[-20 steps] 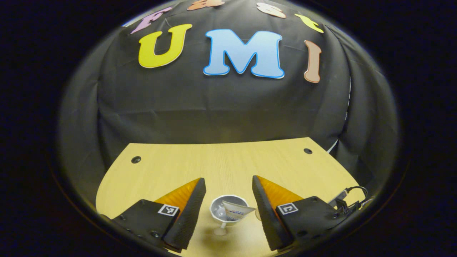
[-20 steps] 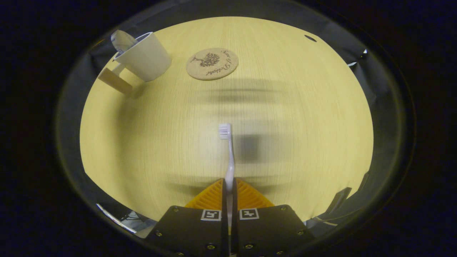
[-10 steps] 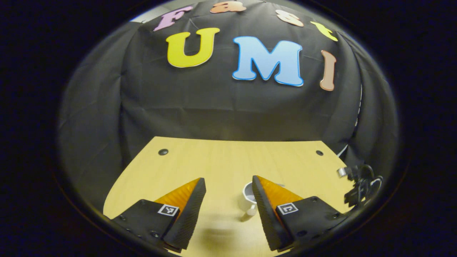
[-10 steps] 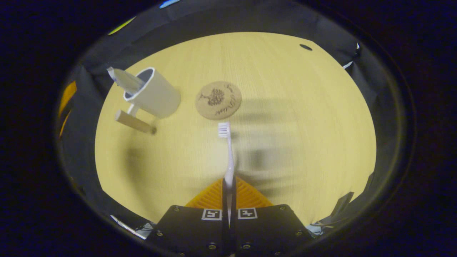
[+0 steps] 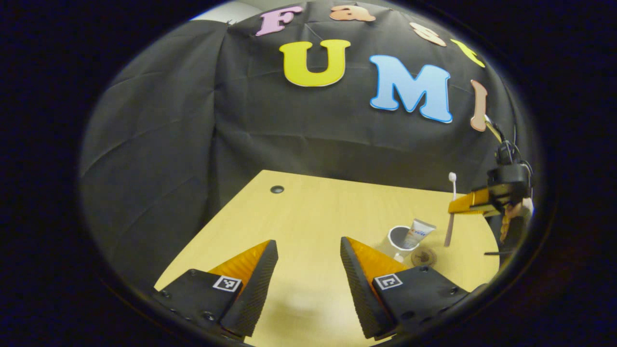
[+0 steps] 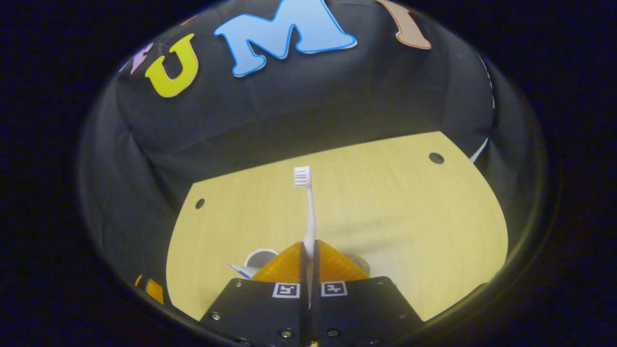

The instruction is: Put the toothbrush and toothpaste on the desktop into the cup, then pick up the cup and place it on the coaster on the desktop.

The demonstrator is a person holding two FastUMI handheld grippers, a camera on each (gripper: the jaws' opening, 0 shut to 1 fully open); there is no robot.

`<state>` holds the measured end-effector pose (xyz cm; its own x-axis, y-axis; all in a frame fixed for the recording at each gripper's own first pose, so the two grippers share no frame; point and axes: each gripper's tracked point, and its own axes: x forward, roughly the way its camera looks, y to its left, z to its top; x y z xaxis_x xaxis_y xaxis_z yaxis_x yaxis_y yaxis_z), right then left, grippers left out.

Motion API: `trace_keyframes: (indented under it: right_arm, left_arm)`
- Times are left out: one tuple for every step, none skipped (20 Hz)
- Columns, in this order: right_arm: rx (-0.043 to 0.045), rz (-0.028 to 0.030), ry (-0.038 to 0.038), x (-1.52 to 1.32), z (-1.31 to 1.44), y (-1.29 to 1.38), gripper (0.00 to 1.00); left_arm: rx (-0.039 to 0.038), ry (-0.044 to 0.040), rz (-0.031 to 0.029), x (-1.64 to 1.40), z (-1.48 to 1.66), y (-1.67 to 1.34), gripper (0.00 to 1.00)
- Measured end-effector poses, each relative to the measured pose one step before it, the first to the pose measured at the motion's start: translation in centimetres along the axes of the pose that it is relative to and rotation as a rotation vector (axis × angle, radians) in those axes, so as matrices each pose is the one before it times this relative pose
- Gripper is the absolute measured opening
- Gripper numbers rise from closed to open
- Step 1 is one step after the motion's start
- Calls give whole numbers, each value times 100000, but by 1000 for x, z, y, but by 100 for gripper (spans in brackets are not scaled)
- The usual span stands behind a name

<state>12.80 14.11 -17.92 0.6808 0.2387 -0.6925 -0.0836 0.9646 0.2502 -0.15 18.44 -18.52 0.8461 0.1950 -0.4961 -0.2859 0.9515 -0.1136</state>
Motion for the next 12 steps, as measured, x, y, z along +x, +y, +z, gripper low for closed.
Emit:
trace_keyframes:
  right_arm:
    - [487,1806,-3028,1043,731,1095,1]
    - [773,1700,-1746,746,1133,1205,1]
    - [751,1450,-1045,548,361,1025,1]
    - [453,1278,-392,598,161,762,1]
    - [-223,1304,54,511,-534,477,1]
    - [-873,1204,782,573,-611,390,2]
    - [-1290,1451,792,575,-695,374,2]
    - [-1844,1490,112,472,-572,254,2]
    - [-1839,708,953,616,-704,307,2]
    - [-1292,991,406,504,-611,387,2]
    - [-1024,578,-3,180,-567,152,2]
    - [-575,1352,-1089,18,-366,126,2]
  left_arm:
    - [-892,379,2318,-529,-165,1271,85]
    - [-930,276,2332,-413,-176,926,85]
    - [-902,287,2200,-446,-115,1001,85]
    - [-749,89,1998,-390,-5,975,84]
    - [-362,102,1969,-309,-76,807,84]
    - [-34,31,1967,-331,-65,778,84]
    - [36,10,1667,-334,98,657,84]
    - [-11,106,1387,-263,-104,383,85]
    - [-94,245,1127,-286,-107,299,85]
    - [-282,135,833,-187,-26,131,85]
    - [-393,92,388,-193,-48,40,85]
    - [-112,106,382,-202,-35,-104,84]
